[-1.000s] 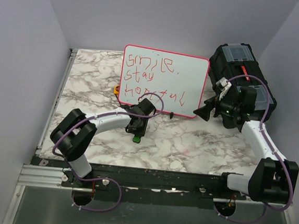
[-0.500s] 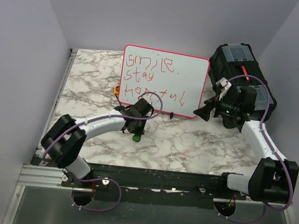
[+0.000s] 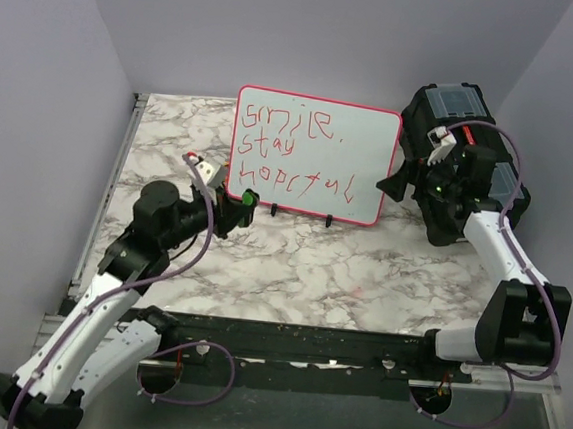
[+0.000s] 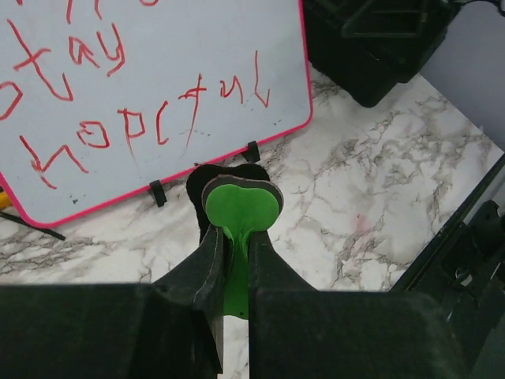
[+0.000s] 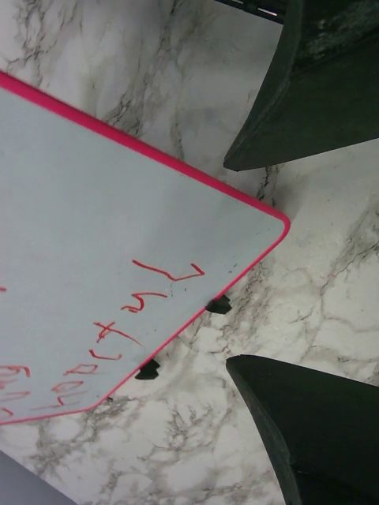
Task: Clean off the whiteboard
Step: Pick up the whiteboard from the center of the board.
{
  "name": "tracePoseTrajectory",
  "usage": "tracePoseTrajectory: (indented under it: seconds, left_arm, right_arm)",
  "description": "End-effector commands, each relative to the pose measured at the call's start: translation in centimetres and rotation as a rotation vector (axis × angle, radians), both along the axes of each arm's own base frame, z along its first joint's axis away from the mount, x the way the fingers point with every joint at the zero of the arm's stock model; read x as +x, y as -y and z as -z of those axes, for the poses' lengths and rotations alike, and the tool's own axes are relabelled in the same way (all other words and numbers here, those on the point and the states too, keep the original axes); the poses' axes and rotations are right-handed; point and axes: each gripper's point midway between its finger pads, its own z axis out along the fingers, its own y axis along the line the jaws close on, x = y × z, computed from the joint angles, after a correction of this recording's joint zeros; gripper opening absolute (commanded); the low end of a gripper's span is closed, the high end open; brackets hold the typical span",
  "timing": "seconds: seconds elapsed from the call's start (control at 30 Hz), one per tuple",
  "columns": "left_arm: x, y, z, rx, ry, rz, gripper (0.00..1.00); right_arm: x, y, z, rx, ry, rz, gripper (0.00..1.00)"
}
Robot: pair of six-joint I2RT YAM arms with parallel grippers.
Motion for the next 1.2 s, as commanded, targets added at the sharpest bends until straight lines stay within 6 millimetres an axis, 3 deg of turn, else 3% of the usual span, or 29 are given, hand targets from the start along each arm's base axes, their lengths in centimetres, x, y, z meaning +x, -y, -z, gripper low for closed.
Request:
tracePoseTrajectory:
  seconds: [0.0, 0.13, 0.27, 0.37, 0.6, 0.77, 0.8, 1.03, 1.17]
  left_arm:
    - [-2.8, -0.8, -1.2, 0.02, 0.15, 0.074, 0.0]
    - [-3.7, -2.5, -1.0, 0.082, 0.197, 0.042, 0.0]
    - [-3.9, -3.2, 0.9, 0.08, 0.2, 0.003, 0.0]
    - [-4.0, -4.0, 0.5, 0.082, 0.232, -0.03, 0.0]
    - [-3.7, -4.1, 1.0, 0.096, 0.22, -0.036, 0.0]
    - [-3.5, -4.2, 1.2, 0.104, 0.212, -0.045, 0.0]
    - [-3.5, -4.2, 1.1, 0.103, 0.214, -0.044, 0.0]
    - [-3.4, -4.2, 1.3, 0.105, 0.209, -0.048, 0.0]
    - [-3.3, -4.2, 1.5, 0.108, 0.202, -0.049, 0.0]
  right_arm:
    - [3.4, 2.4, 1.3, 0.009, -0.066, 0.227, 1.0]
    - [5.2, 2.9, 2.7, 0.029, -0.113, 0.282, 1.0]
    - [6.8, 2.7, 4.0, 0.034, -0.127, 0.281, 1.0]
    - [7.3, 2.1, 4.9, 0.041, -0.133, 0.245, 1.0]
    - [6.9, -1.0, 6.5, 0.102, -0.172, 0.093, 0.9]
    - [6.2, -2.4, 6.2, 0.159, -0.165, 0.008, 0.83]
    - [5.8, -3.5, 6.1, 0.17, -0.171, -0.025, 0.81]
    - [5.7, -4.8, 5.5, 0.262, -0.195, -0.071, 0.69]
    - [6.3, -4.9, 5.7, 0.295, -0.216, -0.054, 0.68]
